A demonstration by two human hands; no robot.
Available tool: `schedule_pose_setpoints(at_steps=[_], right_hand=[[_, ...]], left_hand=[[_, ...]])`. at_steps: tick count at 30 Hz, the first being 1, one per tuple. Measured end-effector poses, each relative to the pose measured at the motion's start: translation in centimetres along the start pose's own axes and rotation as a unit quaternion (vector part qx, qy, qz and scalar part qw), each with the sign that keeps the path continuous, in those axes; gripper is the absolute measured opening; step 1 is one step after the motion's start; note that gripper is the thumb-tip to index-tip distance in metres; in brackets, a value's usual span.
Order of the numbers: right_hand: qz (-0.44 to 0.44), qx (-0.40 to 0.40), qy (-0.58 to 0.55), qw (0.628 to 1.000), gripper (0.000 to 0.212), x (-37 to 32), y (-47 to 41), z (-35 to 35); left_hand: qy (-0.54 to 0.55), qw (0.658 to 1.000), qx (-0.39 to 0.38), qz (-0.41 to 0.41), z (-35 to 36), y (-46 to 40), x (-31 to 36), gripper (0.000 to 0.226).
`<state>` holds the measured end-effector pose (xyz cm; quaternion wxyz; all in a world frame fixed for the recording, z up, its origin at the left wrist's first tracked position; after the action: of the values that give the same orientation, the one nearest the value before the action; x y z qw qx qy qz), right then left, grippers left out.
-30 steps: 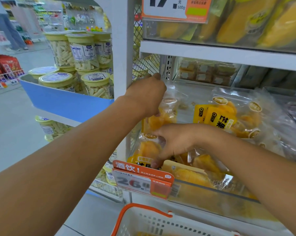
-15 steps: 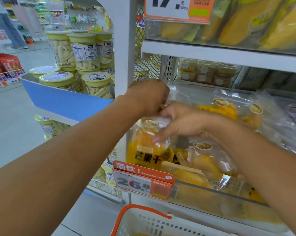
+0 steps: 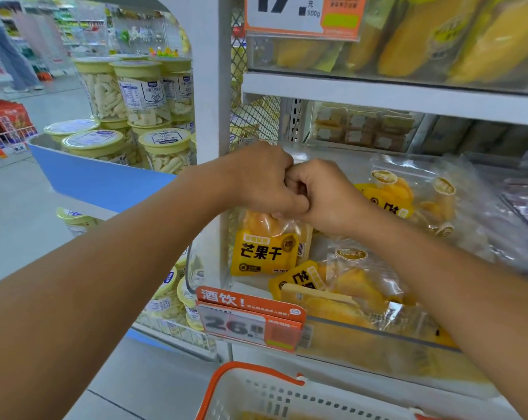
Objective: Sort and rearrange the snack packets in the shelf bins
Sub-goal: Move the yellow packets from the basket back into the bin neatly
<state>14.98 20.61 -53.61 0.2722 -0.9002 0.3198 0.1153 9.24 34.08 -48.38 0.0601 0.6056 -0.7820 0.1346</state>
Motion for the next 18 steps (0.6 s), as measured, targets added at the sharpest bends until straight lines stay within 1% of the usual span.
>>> schedule_pose_setpoints(at_steps=[4, 5, 7, 8, 9, 10, 11, 12, 13, 15, 16, 18], right_hand=[[0.019, 0.028, 0.003, 0.999, 0.041, 0.1, -0.2, -0.6], [0.029, 0.043, 0.009, 0.999, 0.042, -0.1, -0.3, -0.9], [0.063, 0.045, 0.028, 0.997, 0.044, -0.4, -0.2, -1.3], [0.092, 0.012, 0.047, 0.995, 0.044, -0.5, -0.2, -1.7], [0.133, -0.054, 0.067, 0.987, 0.046, -0.7, 0.0, -2.3], [0.183, -0.146, 0.071, 0.970, 0.049, -0.9, 0.4, -2.8], [0.225, -0.243, 0.064, 0.941, 0.051, -1.1, 0.8, -3.2], [0.234, -0.324, 0.069, 0.914, 0.053, -1.3, 1.1, -3.4], [0.213, -0.385, 0.088, 0.894, 0.054, -1.5, 1.4, -3.5], [0.160, -0.468, 0.139, 0.858, 0.055, -2.3, 1.9, -2.9], [0.147, -0.494, 0.165, 0.841, 0.057, -2.7, 2.1, -2.5], [0.143, -0.510, 0.224, 0.818, 0.059, -3.0, 2.2, -2.3]], left_hand=[[-0.009, 1.000, -0.016, 0.013, -0.4, 0.1, 0.1, 0.029], [-0.039, 0.999, -0.028, 0.016, -0.3, 0.2, 0.1, 0.035], [-0.147, 0.988, -0.052, 0.013, 0.0, 0.3, 0.0, 0.057], [-0.197, 0.979, -0.054, 0.005, 0.2, 0.4, -0.1, 0.064], [-0.228, 0.972, -0.051, -0.004, 0.4, 0.5, -0.2, 0.067], [-0.237, 0.970, -0.047, -0.012, 0.5, 0.5, -0.3, 0.069], [-0.232, 0.972, -0.041, -0.017, 0.6, 0.4, -0.3, 0.071], [-0.223, 0.974, -0.033, -0.020, 0.6, 0.4, -0.4, 0.072], [-0.215, 0.976, -0.024, -0.020, 0.5, 0.4, -0.4, 0.073], [-0.206, 0.978, -0.001, -0.016, 0.4, 0.5, -0.5, 0.072], [-0.206, 0.978, 0.010, -0.012, 0.4, 0.5, -0.5, 0.071], [-0.214, 0.977, 0.020, -0.006, 0.4, 0.5, -0.5, 0.071]])
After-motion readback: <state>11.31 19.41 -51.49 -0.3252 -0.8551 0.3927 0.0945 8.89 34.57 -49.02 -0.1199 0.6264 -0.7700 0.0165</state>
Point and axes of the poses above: each hand's wrist, its own y-axis away from the middle knuckle, its own z-axis out of the palm, x = y × z, the point moved 1 cm from there along -y, towards the middle knuckle, and after that the axes turned 4 degrees about y, right-handed, at the moved point
